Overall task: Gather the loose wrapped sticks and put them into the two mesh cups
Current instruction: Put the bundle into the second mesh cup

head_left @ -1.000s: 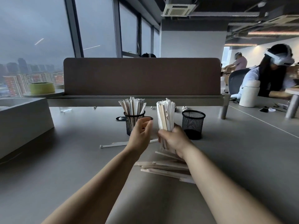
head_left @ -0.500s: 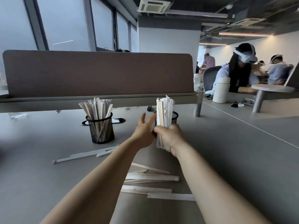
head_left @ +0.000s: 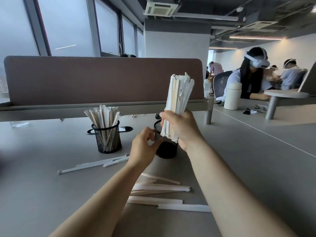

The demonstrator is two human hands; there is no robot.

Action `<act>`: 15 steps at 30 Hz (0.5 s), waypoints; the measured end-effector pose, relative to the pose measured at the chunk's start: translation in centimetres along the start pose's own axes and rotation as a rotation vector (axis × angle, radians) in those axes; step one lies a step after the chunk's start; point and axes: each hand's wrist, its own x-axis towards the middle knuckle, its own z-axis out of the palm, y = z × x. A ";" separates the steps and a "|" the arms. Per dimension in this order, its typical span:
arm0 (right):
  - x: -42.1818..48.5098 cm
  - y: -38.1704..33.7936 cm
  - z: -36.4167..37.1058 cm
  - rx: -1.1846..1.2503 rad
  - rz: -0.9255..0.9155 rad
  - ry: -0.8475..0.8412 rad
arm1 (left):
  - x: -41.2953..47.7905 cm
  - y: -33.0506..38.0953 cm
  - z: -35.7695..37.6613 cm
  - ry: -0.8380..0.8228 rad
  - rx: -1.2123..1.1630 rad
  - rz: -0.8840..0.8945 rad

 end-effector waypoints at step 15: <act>0.4 2.7 0.2 0.098 0.114 0.041 | 0.1 1.6 1.2 -0.225 0.168 0.070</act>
